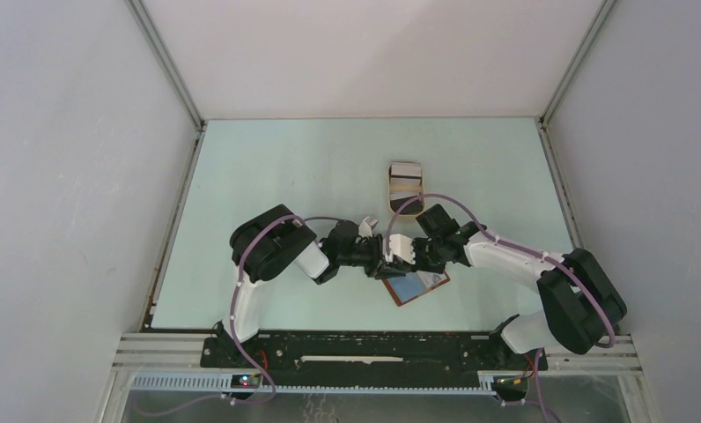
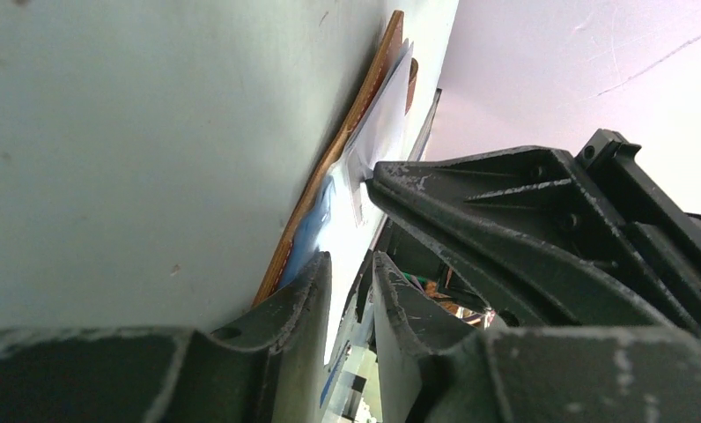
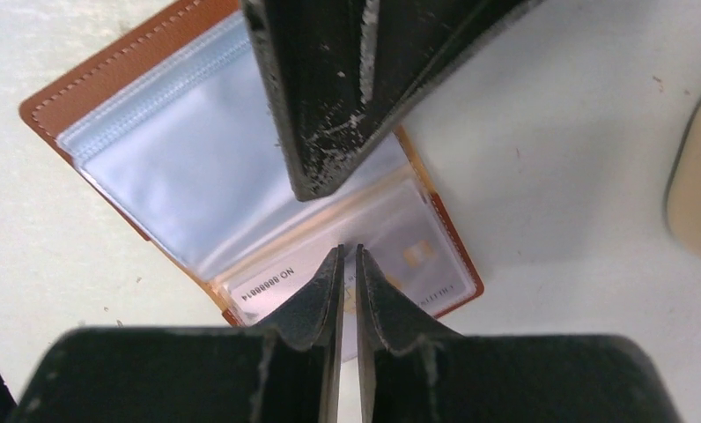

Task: Put the credit cards into the card holder
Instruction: Insert the credit card into the card holder.

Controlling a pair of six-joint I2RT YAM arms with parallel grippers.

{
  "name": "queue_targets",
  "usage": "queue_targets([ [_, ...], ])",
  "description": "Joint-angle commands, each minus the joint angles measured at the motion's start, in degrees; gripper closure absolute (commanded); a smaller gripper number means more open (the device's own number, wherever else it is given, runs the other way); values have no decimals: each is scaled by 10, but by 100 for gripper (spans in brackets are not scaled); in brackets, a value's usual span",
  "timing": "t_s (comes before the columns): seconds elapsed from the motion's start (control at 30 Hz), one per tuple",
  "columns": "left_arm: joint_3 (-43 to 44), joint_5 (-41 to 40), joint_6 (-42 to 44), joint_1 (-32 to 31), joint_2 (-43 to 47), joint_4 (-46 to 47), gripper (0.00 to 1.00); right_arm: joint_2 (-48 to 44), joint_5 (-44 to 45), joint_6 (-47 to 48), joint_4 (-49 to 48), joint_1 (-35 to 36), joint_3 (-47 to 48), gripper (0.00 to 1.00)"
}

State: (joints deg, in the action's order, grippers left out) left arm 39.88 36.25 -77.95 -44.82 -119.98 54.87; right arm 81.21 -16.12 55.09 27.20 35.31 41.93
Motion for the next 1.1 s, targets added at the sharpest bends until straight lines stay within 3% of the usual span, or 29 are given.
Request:
queue_targets([
  [0.0, -11, -26, 40, 1, -10, -106, 69, -24, 20, -8, 7, -19, -5, 83],
  [0.33, -1, -39, 71, 7, 55, -111, 67, -90, -151, -61, 84, -96, 47, 78],
  [0.67, -25, -84, 158, 8, 197, -122, 65, -190, -205, -95, 129, -171, 84, 66],
  [0.77, -32, -109, 222, 8, 267, -163, 64, -225, -212, -123, 129, -196, 105, 51],
  [0.93, -34, -182, 377, 8, 409, -286, 61, -248, -271, -208, 105, -259, 137, 8],
  [1.07, -38, -243, 498, 7, 521, -350, 56, -206, -376, -144, 176, -279, 204, 3],
])
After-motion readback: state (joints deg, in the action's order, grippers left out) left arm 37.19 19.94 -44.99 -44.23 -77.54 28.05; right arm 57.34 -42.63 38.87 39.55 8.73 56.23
